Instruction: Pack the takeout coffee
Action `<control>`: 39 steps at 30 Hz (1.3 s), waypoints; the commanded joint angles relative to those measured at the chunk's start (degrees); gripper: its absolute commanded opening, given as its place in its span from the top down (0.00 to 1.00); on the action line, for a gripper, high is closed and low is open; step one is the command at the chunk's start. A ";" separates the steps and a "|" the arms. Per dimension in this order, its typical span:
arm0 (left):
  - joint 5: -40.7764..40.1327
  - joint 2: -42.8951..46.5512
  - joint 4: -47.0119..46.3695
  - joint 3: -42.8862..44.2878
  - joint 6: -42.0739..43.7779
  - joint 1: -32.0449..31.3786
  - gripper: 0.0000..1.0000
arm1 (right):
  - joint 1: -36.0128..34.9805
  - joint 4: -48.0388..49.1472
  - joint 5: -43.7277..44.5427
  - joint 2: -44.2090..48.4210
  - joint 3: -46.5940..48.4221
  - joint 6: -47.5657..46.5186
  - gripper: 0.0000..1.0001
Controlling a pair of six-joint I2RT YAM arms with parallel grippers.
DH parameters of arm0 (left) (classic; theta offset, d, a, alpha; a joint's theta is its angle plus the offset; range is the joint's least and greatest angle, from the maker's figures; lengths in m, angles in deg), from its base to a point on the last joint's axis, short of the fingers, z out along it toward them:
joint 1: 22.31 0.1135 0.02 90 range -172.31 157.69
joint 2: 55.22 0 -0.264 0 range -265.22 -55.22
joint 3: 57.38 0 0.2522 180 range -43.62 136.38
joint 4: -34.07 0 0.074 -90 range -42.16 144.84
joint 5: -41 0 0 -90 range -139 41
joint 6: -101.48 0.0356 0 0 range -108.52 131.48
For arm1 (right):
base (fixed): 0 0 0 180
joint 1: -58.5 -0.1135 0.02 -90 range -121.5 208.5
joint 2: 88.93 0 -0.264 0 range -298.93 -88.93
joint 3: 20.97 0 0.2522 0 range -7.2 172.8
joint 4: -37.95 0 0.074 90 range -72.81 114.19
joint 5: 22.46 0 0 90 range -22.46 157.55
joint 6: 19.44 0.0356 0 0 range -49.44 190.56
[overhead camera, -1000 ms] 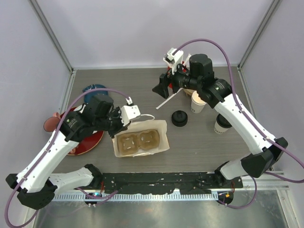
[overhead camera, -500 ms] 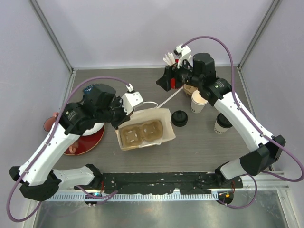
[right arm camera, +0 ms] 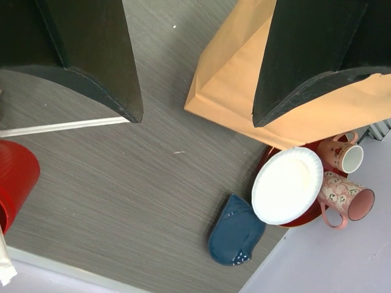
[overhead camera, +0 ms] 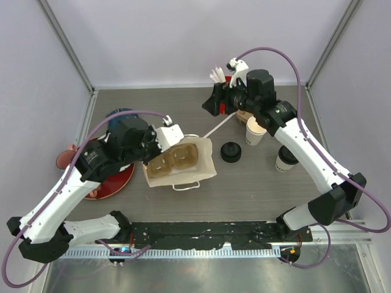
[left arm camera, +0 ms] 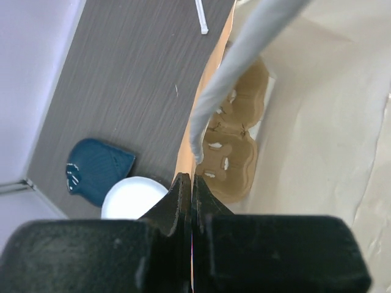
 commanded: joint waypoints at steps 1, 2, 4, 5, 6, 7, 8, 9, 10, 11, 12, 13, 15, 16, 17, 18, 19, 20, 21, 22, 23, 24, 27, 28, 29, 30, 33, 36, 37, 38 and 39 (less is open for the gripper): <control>-4.86 2.43 -7.88 -3.49 6.74 -3.80 1.00 | 0.19 -0.49 0.17 1.87 -1.77 0.62 0.23; -5.39 2.61 -7.80 -3.93 6.66 -5.03 1.00 | 0.10 -0.49 0.17 2.31 -2.21 0.62 0.23; -8.28 3.13 -7.71 -5.51 6.65 -9.34 1.00 | 0.19 -0.49 0.25 3.01 -3.71 0.80 0.23; -9.25 3.75 -7.80 -6.12 6.65 -10.74 1.00 | 0.10 -0.49 0.52 3.19 -4.23 0.89 0.23; -9.70 4.01 -7.80 -6.65 6.65 -12.76 1.00 | 0.10 -0.49 0.61 3.89 -5.11 0.89 0.23; -9.96 4.19 -7.88 -7.53 6.83 -13.21 1.00 | 0.10 -0.67 0.69 4.24 -5.47 0.97 0.23; -10.49 4.54 -7.97 -7.97 6.74 -13.48 1.00 | 0.10 -0.67 0.78 4.51 -5.73 0.89 0.23; -10.67 4.54 -8.23 -8.24 6.57 -13.66 1.00 | 0.10 -1.10 0.96 4.86 -6.08 0.71 0.23; -10.67 4.54 -8.32 -8.50 6.39 -13.74 1.00 | 0.10 -1.54 1.31 4.95 -6.17 0.54 0.23; -10.32 4.28 -8.33 -8.33 6.13 -13.74 1.00 | 0.19 -1.89 1.57 5.13 -6.09 0.45 0.23; -10.06 4.11 -8.15 -8.07 4.56 -13.74 1.00 | 0.19 -3.03 1.83 5.13 -5.39 0.19 0.22; -9.62 3.93 -7.71 -7.11 3.76 -13.74 1.00 | 0.19 -3.65 2.45 5.13 -4.86 0.01 0.22; -7.96 3.32 -6.31 -5.87 1.57 -13.75 1.00 | 0.45 -7.06 3.68 4.69 -2.06 0.27 0.22; -7.60 3.23 -6.22 -5.26 1.03 -13.74 1.00 | 1.06 -9.00 4.55 3.90 -0.65 0.71 0.22; -7.59 3.31 -6.13 -5.25 1.03 -13.74 1.00 | 1.94 -14.24 8.22 3.11 1.19 1.67 0.22; -8.20 3.49 -6.22 -5.51 1.12 -13.74 1.00 | 3.08 -17.51 10.17 2.32 5.21 3.07 0.23; -8.82 3.58 -6.39 -5.69 1.64 -13.74 1.00 | 4.31 -21.11 12.62 0.57 7.25 5.52 0.23; -9.26 3.66 -6.39 -6.04 1.91 -13.83 1.00 | 7.19 -28.28 17.35 -0.23 9.19 6.59 0.23; -10.31 3.66 -7.00 -6.74 2.26 -13.75 1.00 | 8.52 -31.83 20.00 -0.93 12.25 7.47 0.23; -10.67 4.10 -7.44 -6.92 2.35 -13.74 1.00 | 10.19 -35.09 21.33 -1.89 13.33 8.96 0.24; -11.02 4.28 -7.79 -7.18 2.35 -13.74 1.00 | 13.16 -40.78 23.52 -1.99 14.12 9.58 0.25; -11.19 4.37 -8.15 -7.27 2.26 -13.74 1.00 | 14.76 -43.09 23.89 -1.90 14.48 10.02 0.25; -12.07 4.10 -8.94 -7.27 2.26 -13.74 1.00 | 18.98 -47.33 23.64 1.16 11.16 9.51 0.27; -12.08 4.28 -9.11 -7.27 2.26 -13.74 1.00 | 19.60 -47.25 22.76 2.30 9.66 7.85 0.27; -11.99 4.37 -9.29 -7.45 2.26 -13.74 1.00 | 20.31 -46.20 21.19 4.58 7.99 0.70 0.25; -11.90 4.54 -9.73 -7.71 2.26 -13.74 1.00 | 21.27 -45.59 17.08 5.47 4.93 -4.86 0.22; -12.25 5.07 -10.95 -8.67 2.70 -13.75 1.00 | 21.20 -42.60 13.18 9.94 0.52 -27.04 0.18; -12.69 5.86 -12.54 -10.25 3.49 -13.83 1.00 | 21.54 -39.17 11.71 11.71 -5.87 -33.78 0.17; -12.86 6.12 -12.98 -10.52 3.58 -13.83 1.00 | 21.63 -38.73 7.94 12.15 -7.82 -36.35 0.18; -12.87 6.65 -13.24 -10.96 3.67 -13.83 1.00 | 21.72 -37.77 8.08 12.68 -11.24 -37.94 0.21; -12.87 7.00 -13.68 -11.75 4.45 -13.92 1.00 | 21.81 -37.32 8.60 13.21 -12.23 -39.18 0.23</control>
